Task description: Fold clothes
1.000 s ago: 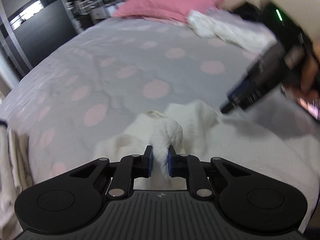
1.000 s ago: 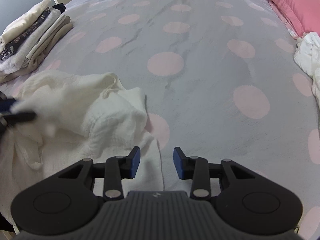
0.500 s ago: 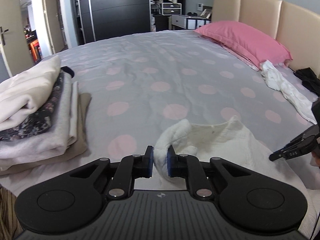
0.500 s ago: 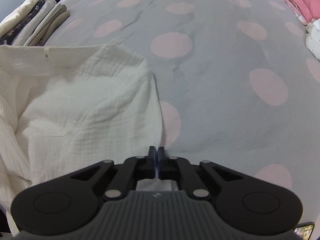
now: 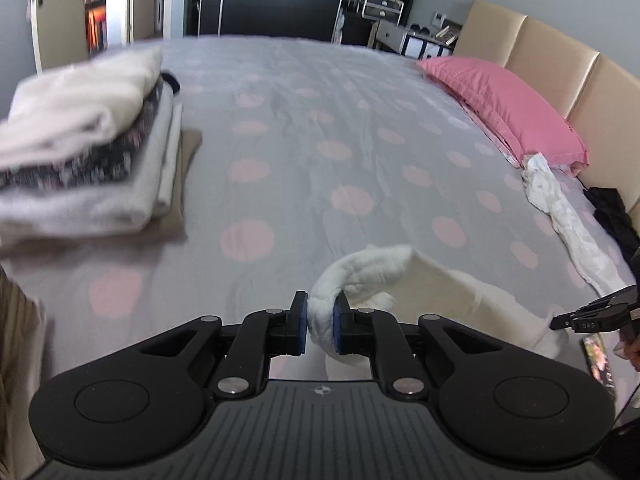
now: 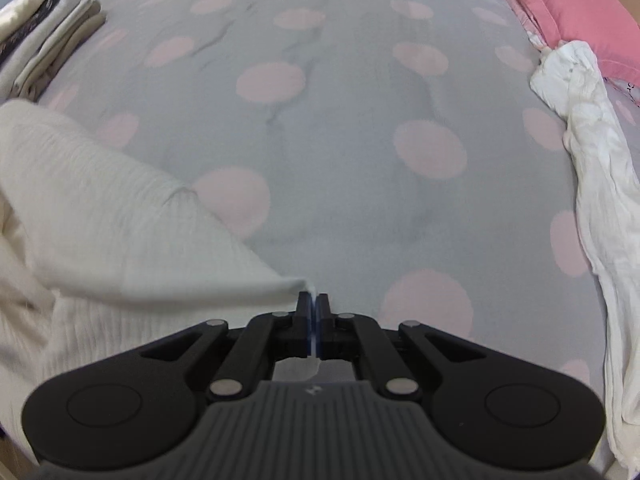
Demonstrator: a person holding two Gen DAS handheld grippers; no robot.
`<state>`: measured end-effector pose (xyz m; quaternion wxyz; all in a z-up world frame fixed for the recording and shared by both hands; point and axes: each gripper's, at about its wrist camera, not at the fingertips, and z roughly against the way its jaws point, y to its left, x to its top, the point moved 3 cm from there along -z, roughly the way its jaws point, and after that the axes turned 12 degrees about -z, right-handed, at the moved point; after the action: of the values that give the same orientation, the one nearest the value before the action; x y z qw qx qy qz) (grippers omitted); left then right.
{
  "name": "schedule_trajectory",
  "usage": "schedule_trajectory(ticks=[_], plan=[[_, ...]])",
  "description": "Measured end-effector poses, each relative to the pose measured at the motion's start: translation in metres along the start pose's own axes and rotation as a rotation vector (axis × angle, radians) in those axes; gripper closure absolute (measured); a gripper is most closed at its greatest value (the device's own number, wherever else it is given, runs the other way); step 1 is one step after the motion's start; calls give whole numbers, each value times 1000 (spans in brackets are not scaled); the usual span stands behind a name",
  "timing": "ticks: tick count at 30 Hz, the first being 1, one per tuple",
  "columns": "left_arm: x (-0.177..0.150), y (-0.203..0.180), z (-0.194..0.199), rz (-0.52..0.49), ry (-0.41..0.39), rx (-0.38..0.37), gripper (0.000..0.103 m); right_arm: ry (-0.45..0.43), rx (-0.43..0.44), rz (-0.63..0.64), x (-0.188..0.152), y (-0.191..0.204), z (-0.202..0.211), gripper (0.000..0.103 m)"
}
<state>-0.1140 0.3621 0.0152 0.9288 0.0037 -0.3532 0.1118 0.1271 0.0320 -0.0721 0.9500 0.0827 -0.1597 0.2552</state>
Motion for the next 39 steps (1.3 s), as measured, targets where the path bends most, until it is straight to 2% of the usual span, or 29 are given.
schedule_trajectory(ticks=[4, 7, 9, 11, 12, 13, 19, 25, 27, 29, 30, 31, 34, 39], plan=[[-17, -3, 2, 29, 2, -95, 93, 12, 30, 68, -19, 4, -3, 101], [-21, -4, 5, 67, -8, -131, 93, -30, 22, 154, -24, 16, 1, 96], [-22, -4, 5, 88, -11, -141, 93, -101, 1, 224, -25, 23, 12, 94], [-22, -4, 2, 95, -5, -138, 93, -181, -6, 314, -28, 32, 25, 85], [-22, -4, 1, 97, -1, -135, 93, -216, -5, 357, -29, 36, 31, 76], [-22, -4, -1, 97, 4, -131, 93, -246, 6, 399, -32, 42, 35, 74], [-20, -8, -7, 65, 24, -107, 93, -331, 82, 661, -57, 78, 43, 73], [-23, -9, -7, 42, 33, -98, 93, -318, 98, 893, -76, 114, 28, 70], [-23, -8, -6, 39, 25, -113, 93, -325, 83, 936, -78, 122, 22, 72], [-23, -9, -6, 31, 19, -133, 93, -340, 69, 934, -73, 126, 19, 74], [-22, -10, -5, 26, 17, -143, 93, -342, 69, 921, -69, 127, 18, 92], [-22, -12, -5, 21, 15, -157, 93, -342, 77, 887, -64, 126, 21, 96], [-22, -18, -3, -3, 12, -210, 93, -353, 75, 734, -43, 116, 29, 96], [-27, -26, 1, -11, 35, -340, 93, -345, 57, 462, -14, 78, 49, 97]])
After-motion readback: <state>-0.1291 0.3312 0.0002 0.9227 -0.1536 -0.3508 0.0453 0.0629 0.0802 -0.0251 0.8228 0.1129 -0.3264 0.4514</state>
